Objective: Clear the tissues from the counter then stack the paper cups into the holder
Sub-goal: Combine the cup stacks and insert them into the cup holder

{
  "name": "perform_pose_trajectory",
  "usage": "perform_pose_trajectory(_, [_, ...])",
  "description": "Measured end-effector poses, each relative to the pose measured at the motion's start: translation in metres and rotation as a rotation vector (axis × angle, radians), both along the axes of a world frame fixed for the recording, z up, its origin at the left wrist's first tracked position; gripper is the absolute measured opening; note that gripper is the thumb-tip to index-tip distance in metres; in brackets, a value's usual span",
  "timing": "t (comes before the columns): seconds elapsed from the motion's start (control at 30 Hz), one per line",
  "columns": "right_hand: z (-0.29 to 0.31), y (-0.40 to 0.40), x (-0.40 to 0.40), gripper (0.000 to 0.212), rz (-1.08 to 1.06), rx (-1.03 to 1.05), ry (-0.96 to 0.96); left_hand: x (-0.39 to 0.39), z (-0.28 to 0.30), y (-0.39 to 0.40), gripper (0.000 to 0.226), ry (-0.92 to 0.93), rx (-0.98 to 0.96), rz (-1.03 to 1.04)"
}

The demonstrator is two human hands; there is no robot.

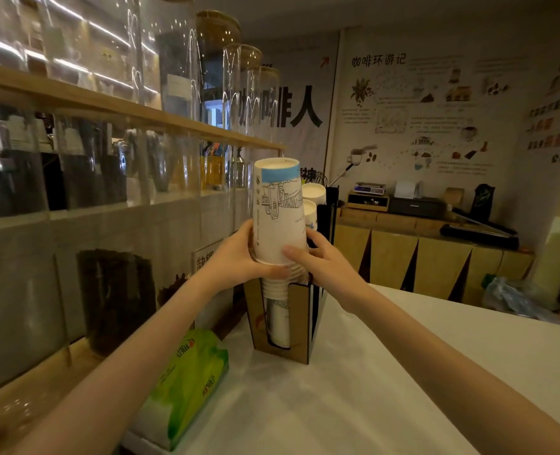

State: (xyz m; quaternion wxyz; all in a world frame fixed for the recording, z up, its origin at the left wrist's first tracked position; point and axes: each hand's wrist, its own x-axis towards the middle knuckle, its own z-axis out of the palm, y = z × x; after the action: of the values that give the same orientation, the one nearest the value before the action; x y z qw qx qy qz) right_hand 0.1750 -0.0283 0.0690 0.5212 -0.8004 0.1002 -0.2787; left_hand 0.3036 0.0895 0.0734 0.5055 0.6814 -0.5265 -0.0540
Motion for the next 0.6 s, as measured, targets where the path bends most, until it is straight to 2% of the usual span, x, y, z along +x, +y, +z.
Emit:
perform_pose_trajectory(0.17, [-0.019,-0.005,-0.002,0.044,-0.006,0.176,0.109,0.001,-0.015,-0.004,0.087,-0.083,0.133,0.016])
perform_pose_trajectory(0.23, [-0.029,-0.01,-0.001,0.058,-0.015,0.272,0.158,0.003,-0.018,-0.004,0.07,-0.069,0.164,0.023])
perform_pose_trajectory(0.3, [-0.039,-0.014,0.002,0.069,-0.032,0.327,0.216,0.002,-0.017,-0.003,0.061,-0.062,0.168,0.027])
perform_pose_trajectory(0.6, [-0.064,-0.019,0.004,0.067,-0.112,0.309,0.293,-0.001,-0.017,-0.007,0.074,-0.037,0.067,0.07])
